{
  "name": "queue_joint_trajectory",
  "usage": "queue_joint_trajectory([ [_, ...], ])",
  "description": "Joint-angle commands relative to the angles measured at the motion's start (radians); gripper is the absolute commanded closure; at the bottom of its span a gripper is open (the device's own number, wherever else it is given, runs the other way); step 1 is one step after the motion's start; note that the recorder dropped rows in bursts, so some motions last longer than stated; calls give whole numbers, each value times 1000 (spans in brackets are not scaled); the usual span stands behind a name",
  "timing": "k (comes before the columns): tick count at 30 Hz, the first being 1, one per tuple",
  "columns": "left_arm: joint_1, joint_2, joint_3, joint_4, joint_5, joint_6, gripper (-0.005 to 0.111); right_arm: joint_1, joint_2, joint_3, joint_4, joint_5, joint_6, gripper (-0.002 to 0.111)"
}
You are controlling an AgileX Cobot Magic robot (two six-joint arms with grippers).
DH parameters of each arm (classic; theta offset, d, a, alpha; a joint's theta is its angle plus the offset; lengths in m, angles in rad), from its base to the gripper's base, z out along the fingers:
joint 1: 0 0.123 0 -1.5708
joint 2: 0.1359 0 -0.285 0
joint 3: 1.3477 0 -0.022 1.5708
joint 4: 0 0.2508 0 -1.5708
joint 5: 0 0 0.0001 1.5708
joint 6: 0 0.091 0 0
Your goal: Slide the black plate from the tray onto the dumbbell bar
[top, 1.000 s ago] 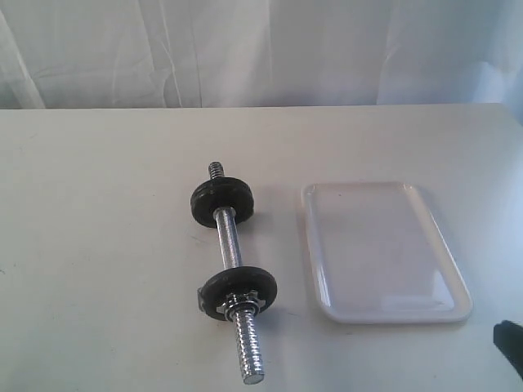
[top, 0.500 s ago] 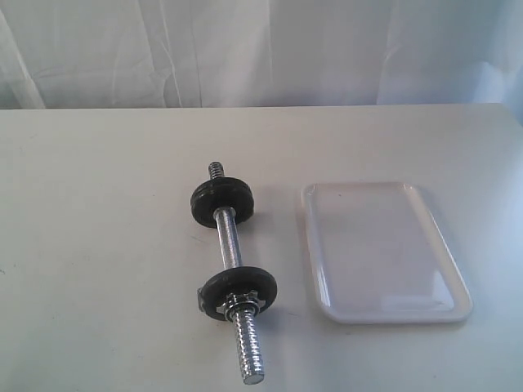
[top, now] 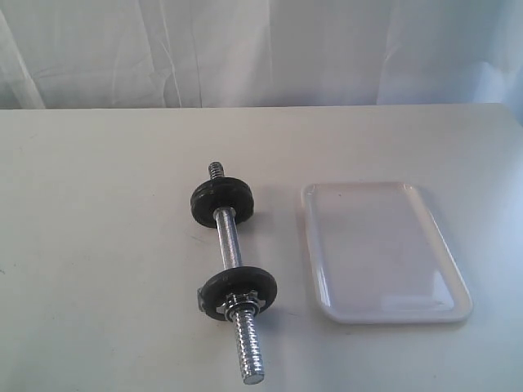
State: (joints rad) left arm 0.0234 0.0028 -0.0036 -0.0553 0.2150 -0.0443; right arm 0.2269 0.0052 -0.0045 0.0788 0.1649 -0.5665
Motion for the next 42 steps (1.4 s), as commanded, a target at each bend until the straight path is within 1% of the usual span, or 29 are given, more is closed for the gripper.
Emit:
queue_joint_trajectory([
  [1, 4, -3, 4, -4, -5, -4, 106, -6, -5, 5, -12, -10, 3, 108],
  [5, 4, -3, 4, -4, -5, -4, 106, -6, -5, 5, -12, -5, 3, 108],
  [7, 4, -3, 4, -4, -5, -4, 106, -6, -5, 5, -12, 72, 3, 108],
  [8, 4, -3, 4, -4, -5, -4, 106, -6, -5, 5, -12, 180, 6, 108],
  [24, 4, -3, 4, -4, -5, -4, 106, -6, -5, 5, 4, 178, 20, 108],
  [27, 4, -3, 4, -4, -5, -4, 106, -6, -5, 5, 10, 179, 163, 108],
  [31, 4, -3, 4, -4, -5, -4, 106, -6, -5, 5, 19, 179, 475, 108],
  [34, 4, -3, 4, -4, -5, -4, 106, -6, -5, 5, 21, 179, 625, 108],
  [42, 4, -3, 4, -4, -5, -4, 106, -6, -5, 5, 21, 179, 649, 108],
])
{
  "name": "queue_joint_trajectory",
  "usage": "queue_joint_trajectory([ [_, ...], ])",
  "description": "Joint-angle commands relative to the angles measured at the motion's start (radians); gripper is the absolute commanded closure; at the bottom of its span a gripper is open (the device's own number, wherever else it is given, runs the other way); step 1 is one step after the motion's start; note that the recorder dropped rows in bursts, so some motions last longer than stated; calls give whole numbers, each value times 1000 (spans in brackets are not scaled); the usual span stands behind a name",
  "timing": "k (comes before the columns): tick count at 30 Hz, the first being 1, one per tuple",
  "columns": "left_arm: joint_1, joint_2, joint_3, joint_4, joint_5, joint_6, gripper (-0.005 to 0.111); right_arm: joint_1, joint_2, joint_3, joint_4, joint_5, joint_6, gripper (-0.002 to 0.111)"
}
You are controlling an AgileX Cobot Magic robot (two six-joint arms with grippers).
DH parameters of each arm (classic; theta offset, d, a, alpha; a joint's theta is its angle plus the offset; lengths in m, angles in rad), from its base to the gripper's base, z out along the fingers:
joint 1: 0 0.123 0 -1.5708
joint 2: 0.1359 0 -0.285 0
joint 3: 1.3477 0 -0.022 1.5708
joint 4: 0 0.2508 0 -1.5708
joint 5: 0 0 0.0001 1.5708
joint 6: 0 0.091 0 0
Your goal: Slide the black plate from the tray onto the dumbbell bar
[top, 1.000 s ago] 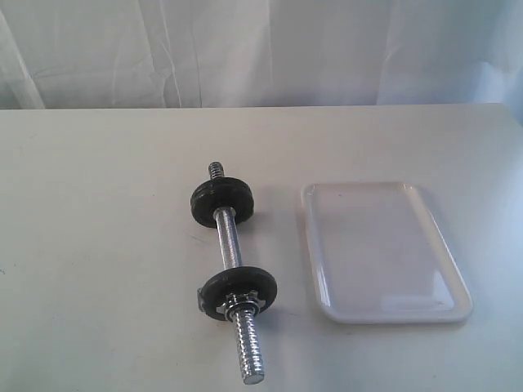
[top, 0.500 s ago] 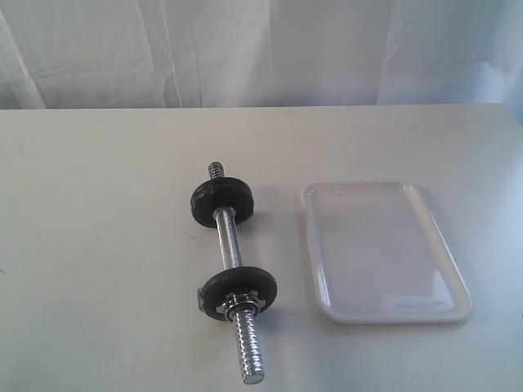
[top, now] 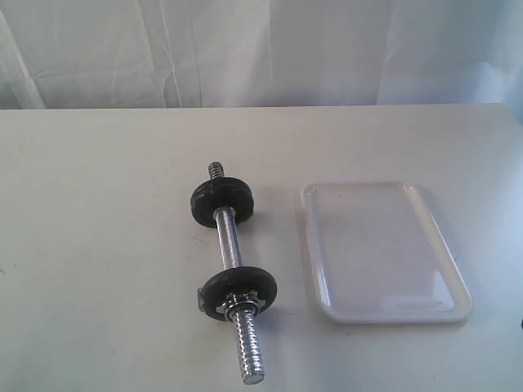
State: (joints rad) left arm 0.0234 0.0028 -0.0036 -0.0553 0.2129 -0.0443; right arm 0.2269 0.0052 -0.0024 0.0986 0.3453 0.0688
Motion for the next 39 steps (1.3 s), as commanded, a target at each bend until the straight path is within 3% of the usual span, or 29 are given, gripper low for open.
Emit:
queue_joint_trajectory([
  [1, 4, -3, 4, -4, -2, -4, 106, -6, -5, 2, 1, -2, 14, 108],
  [32, 4, -3, 4, -4, -2, -4, 106, -6, -5, 2, -70, -13, 14, 108],
  [39, 4, -3, 4, -4, -2, -4, 106, -6, -5, 2, -70, -13, -60, 108],
])
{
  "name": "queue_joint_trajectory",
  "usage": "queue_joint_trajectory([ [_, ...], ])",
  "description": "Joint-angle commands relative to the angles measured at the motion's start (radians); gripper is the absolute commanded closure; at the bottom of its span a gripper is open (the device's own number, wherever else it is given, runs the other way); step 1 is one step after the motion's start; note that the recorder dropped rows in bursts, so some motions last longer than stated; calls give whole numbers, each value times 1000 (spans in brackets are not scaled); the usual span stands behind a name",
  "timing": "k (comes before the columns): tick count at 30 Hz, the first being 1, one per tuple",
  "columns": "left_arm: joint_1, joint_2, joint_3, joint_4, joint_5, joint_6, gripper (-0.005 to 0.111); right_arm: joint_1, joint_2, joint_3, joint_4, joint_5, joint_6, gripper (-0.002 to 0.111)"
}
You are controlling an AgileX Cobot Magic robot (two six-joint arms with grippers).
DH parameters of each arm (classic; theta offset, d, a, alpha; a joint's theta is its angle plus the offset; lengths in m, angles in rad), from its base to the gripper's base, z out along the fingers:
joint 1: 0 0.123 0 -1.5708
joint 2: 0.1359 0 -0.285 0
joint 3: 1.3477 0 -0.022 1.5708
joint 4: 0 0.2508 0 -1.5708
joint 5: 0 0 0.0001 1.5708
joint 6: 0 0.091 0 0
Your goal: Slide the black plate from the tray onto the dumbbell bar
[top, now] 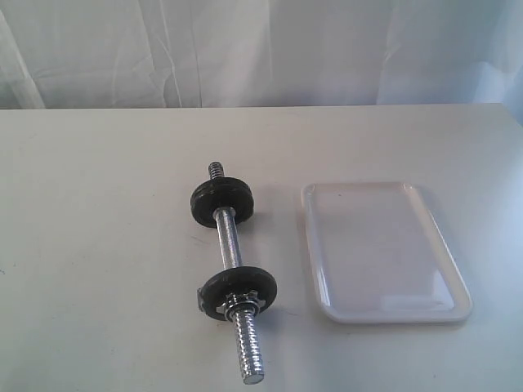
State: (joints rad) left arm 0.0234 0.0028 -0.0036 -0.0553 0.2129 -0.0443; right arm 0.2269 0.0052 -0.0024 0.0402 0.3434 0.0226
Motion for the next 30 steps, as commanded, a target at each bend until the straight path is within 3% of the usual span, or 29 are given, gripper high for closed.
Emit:
queue_joint_trajectory([
  [1, 4, -3, 4, -4, -2, -4, 106, -6, -5, 2, -11, -9, -23, 108],
  [21, 4, -3, 4, -4, -2, -4, 106, -10, -5, 2, -11, -2, -23, 108],
  [30, -15, -3, 4, -4, -2, -4, 106, -95, -5, 2, -11, -2, -23, 108],
])
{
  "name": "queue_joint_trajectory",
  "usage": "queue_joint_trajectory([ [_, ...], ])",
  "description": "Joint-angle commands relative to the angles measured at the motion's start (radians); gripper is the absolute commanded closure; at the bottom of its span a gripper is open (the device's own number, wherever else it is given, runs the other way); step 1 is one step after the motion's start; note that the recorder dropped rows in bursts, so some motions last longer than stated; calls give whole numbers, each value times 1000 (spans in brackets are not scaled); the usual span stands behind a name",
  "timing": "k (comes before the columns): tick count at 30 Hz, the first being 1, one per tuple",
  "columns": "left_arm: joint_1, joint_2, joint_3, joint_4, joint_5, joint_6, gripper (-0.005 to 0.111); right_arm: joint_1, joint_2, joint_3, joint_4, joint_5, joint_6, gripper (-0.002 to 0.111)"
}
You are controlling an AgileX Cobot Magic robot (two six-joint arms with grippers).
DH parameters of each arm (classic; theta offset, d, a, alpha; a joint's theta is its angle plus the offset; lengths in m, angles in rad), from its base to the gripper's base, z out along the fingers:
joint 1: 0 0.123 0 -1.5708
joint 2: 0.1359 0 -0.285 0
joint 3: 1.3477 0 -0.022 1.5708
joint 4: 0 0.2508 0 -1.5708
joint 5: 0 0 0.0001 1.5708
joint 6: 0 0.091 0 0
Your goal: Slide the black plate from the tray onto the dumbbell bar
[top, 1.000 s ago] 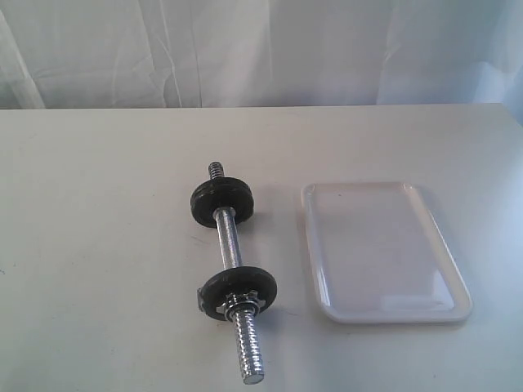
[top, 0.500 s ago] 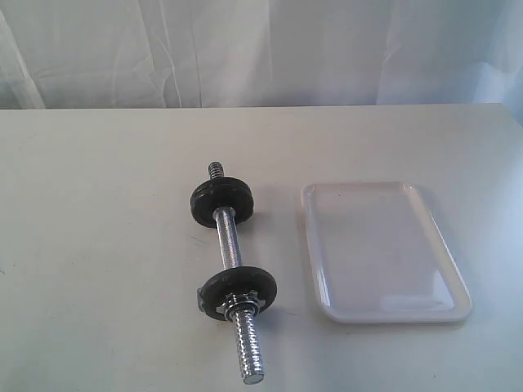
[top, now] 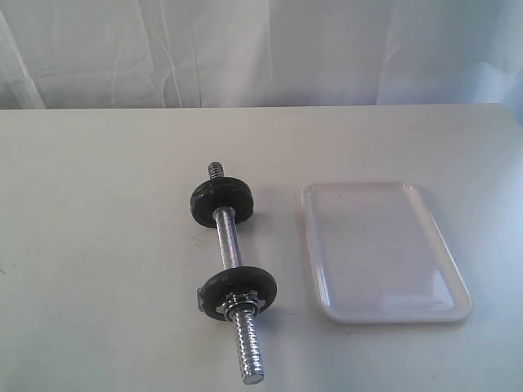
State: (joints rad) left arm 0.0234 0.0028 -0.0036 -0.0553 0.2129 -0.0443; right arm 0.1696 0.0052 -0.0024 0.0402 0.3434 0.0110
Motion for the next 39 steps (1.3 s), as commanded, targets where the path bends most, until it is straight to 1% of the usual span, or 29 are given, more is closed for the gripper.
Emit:
queue_joint_trajectory([
  [1, -19, -3, 4, -4, -2, -4, 106, -48, -5, 2, -11, -2, -11, 108],
  [6, -37, -3, 4, -4, -2, -4, 106, -103, -5, 2, -15, -2, -11, 108],
  [12, -37, -3, 4, -4, -2, -4, 106, -148, -5, 2, -17, -2, -11, 108],
  [39, -37, -3, 4, -4, -2, -4, 106, -150, -5, 2, -17, -2, -11, 108],
])
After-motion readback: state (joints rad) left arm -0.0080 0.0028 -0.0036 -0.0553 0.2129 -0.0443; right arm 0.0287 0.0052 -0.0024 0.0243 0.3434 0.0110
